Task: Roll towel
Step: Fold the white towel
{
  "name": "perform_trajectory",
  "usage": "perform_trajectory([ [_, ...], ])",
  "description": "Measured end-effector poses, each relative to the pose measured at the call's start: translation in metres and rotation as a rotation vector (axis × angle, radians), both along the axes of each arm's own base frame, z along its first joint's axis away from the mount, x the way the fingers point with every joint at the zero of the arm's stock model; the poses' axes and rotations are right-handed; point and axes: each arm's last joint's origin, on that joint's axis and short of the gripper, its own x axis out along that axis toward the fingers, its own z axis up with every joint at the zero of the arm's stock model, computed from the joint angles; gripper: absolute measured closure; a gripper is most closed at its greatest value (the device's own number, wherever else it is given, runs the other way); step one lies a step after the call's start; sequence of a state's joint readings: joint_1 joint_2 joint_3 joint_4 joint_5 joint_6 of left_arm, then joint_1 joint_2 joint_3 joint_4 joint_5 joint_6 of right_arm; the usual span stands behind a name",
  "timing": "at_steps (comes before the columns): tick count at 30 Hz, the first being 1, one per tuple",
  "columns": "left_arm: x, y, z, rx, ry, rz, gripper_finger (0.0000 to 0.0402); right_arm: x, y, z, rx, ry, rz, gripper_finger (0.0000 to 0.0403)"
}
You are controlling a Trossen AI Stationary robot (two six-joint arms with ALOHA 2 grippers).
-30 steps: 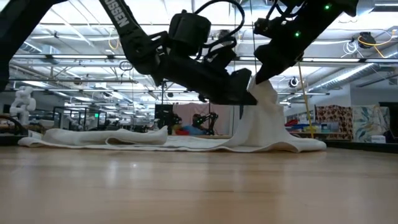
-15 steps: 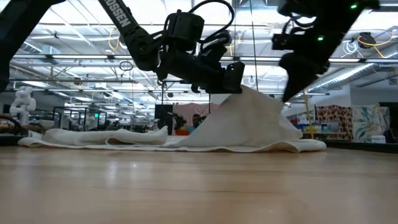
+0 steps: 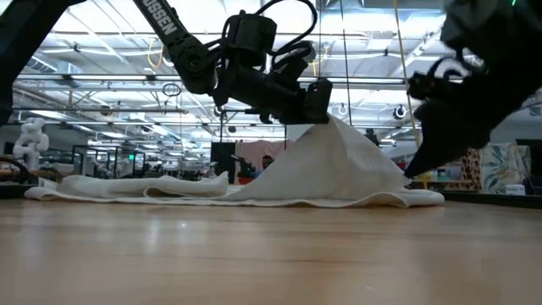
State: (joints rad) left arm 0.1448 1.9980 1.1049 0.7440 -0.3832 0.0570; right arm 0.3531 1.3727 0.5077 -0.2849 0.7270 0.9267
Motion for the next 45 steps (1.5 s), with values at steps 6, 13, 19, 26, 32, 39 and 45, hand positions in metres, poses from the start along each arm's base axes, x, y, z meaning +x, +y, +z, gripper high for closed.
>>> perform_trajectory([
  [6,0.000,0.000,0.000,-0.003,-0.001,0.000,0.0396,-0.003,-0.026,-0.011,0.017,0.029,-0.084,0.0401],
  [13,0.000,-0.001,0.000,-0.024,-0.018,-0.013,0.0395,-0.002,-0.048,-0.019,0.179,0.103,-0.103,0.0402],
  [19,0.000,-0.001,-0.002,-0.027,0.005,-0.017,0.0395,0.003,-0.042,-0.017,0.379,0.066,-0.059,0.0402],
  [26,0.000,-0.002,-0.003,-0.035,0.020,-0.051,0.0395,0.012,-0.007,-0.011,0.644,-0.056,-0.005,0.0403],
  [32,0.002,-0.013,-0.005,-0.055,0.046,-0.176,0.0395,0.024,0.023,0.011,0.636,-0.184,0.058,0.0403],
  [39,0.001,-0.024,-0.004,-0.061,0.090,-0.212,0.0395,0.018,0.027,0.041,0.366,0.100,0.000,0.0403],
  [45,-0.001,-0.028,0.002,-0.065,0.090,-0.206,0.0395,-0.002,0.018,0.023,0.279,0.218,-0.077,0.0403],
])
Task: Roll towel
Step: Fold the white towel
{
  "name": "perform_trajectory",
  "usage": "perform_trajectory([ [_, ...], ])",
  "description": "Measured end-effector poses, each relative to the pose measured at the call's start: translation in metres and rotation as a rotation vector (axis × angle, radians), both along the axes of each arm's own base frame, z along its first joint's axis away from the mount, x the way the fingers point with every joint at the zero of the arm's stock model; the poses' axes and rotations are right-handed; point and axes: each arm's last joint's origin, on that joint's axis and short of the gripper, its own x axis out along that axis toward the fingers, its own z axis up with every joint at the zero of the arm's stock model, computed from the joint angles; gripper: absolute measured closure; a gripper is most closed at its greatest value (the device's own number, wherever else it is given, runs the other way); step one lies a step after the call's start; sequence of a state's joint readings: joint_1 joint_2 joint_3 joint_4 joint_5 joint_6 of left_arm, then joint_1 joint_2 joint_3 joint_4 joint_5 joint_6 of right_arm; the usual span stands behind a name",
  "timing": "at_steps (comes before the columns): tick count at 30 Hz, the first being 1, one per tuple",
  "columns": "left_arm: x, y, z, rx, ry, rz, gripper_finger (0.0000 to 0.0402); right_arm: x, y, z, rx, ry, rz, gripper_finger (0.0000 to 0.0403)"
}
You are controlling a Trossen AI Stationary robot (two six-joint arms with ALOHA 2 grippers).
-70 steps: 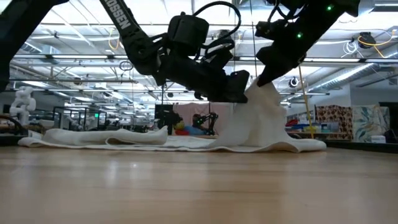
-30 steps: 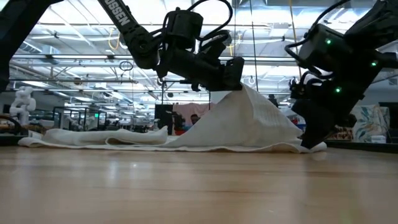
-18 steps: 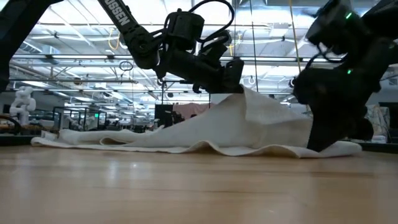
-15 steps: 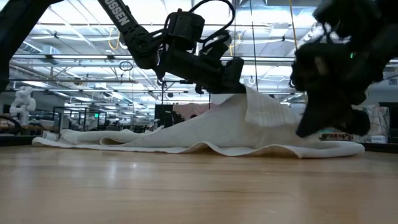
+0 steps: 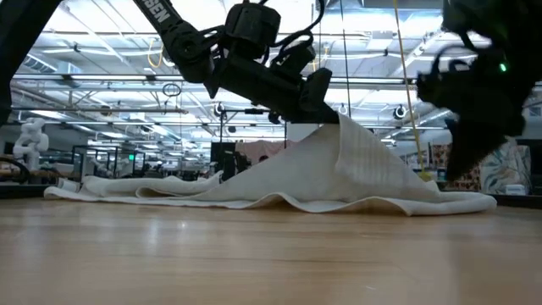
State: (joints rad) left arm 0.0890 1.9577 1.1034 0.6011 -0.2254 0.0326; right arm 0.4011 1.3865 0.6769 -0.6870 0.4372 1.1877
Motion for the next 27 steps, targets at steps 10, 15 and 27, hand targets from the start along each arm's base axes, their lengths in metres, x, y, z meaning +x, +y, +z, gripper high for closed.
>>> perform_trajectory([
  [10,-0.003,-0.002,-0.002,-0.001,0.057,0.011,0.0395,-0.014,0.003,-0.032,0.225,-0.068,-0.117,0.0403],
  [15,-0.004,-0.002,-0.005,-0.003,0.088,0.011,0.0395,-0.001,0.020,-0.027,0.370,-0.233,-0.031,0.0403],
  [27,-0.005,-0.013,-0.012,-0.015,0.165,-0.008,0.0395,-0.003,0.039,0.015,0.204,-0.010,0.071,0.0403],
])
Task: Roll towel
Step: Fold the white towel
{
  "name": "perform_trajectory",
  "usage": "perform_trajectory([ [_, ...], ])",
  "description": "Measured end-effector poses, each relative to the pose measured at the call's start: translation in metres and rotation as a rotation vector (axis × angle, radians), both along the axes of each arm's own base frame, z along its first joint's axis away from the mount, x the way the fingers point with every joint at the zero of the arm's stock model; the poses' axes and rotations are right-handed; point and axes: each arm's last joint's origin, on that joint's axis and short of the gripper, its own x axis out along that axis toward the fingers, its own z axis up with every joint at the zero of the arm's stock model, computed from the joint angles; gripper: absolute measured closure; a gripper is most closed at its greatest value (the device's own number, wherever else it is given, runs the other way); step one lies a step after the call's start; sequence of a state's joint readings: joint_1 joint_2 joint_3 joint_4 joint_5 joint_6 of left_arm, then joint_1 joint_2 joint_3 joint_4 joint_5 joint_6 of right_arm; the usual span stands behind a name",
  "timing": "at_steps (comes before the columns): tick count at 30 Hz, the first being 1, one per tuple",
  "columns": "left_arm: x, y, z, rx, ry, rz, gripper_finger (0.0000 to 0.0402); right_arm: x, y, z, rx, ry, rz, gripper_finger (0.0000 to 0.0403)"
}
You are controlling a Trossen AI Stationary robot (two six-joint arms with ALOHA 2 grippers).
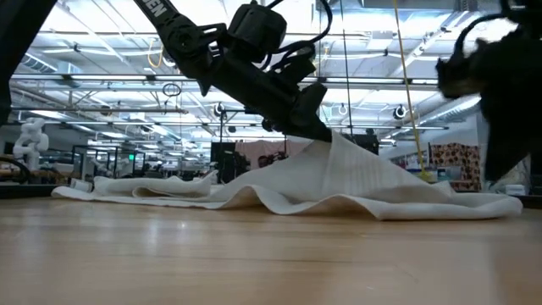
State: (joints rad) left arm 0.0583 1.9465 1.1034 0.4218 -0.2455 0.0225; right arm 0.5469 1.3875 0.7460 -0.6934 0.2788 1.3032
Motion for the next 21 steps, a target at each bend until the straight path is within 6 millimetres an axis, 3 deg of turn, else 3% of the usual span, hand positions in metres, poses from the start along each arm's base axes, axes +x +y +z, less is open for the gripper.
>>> perform_trajectory([
  [3,0.000,-0.004,0.000,-0.015,-0.009,-0.003,0.0395,-0.011,0.003,0.007,-0.064,0.096,0.031,0.0403],
  [6,0.001,-0.006,0.001,-0.015,-0.019,-0.009,0.0395,-0.024,0.003,0.001,-0.107,0.169,0.021,0.0396],
  [11,0.001,-0.009,0.001,-0.015,-0.020,-0.015,0.0395,-0.034,0.009,-0.017,-0.120,0.100,0.036,0.0356],
  [15,0.001,-0.009,0.001,-0.015,-0.020,-0.009,0.0395,-0.043,0.001,-0.030,-0.174,0.087,-0.026,0.0319],
  [21,0.001,-0.009,0.001,-0.013,-0.019,-0.003,0.0395,-0.051,-0.007,-0.047,-0.178,0.079,-0.070,0.0310],
])
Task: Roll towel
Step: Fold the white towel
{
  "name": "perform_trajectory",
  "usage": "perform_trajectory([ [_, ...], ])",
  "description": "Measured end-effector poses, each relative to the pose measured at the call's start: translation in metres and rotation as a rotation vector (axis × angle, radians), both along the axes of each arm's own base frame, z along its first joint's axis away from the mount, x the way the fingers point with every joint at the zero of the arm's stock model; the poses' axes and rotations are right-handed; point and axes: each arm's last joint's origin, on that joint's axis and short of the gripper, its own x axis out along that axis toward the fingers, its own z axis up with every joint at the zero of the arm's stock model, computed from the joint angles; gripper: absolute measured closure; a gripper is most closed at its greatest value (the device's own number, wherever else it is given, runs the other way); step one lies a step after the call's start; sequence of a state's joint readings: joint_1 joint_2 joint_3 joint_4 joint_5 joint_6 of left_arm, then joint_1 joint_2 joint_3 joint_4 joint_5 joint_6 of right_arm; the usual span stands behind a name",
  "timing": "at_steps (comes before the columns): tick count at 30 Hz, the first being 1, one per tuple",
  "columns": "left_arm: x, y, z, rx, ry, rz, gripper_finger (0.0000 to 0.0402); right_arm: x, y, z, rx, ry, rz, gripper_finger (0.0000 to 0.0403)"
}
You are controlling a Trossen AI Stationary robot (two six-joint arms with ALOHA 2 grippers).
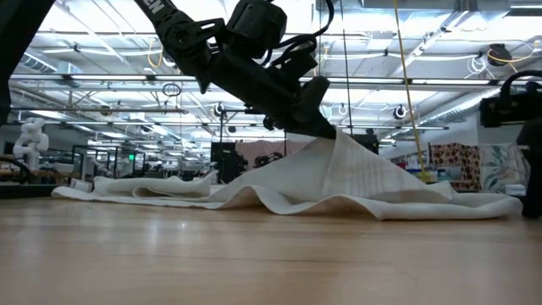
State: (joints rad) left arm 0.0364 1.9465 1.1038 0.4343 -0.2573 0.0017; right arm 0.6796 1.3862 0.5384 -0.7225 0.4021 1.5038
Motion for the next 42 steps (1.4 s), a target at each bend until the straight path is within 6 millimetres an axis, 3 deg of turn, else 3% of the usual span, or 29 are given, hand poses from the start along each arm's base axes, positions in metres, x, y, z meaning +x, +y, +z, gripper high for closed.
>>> perform_trajectory([
  [6,0.000,0.002,0.000,-0.016,-0.008,0.020,0.0395,0.010,0.005,-0.004,0.008,-0.140,0.099,0.0335],
  [18,0.000,0.002,0.000,-0.010,-0.005,0.032,0.0395,0.054,0.024,0.020,0.115,-0.549,0.329,0.0369],
  [26,-0.002,0.004,-0.003,0.000,0.030,0.047,0.0395,0.052,0.022,0.033,0.180,-0.618,0.263,0.0369],
  [30,-0.002,0.006,-0.003,0.002,0.030,0.052,0.0395,0.058,0.026,0.052,0.190,-0.668,0.282,0.0369],
  [34,-0.002,0.008,-0.003,0.001,0.030,0.057,0.0395,0.058,0.025,0.063,0.137,-0.570,0.289,0.0369],
  [42,-0.005,0.009,-0.009,0.000,0.104,0.061,0.0395,0.024,0.017,0.046,0.134,-0.190,0.155,0.0369],
])
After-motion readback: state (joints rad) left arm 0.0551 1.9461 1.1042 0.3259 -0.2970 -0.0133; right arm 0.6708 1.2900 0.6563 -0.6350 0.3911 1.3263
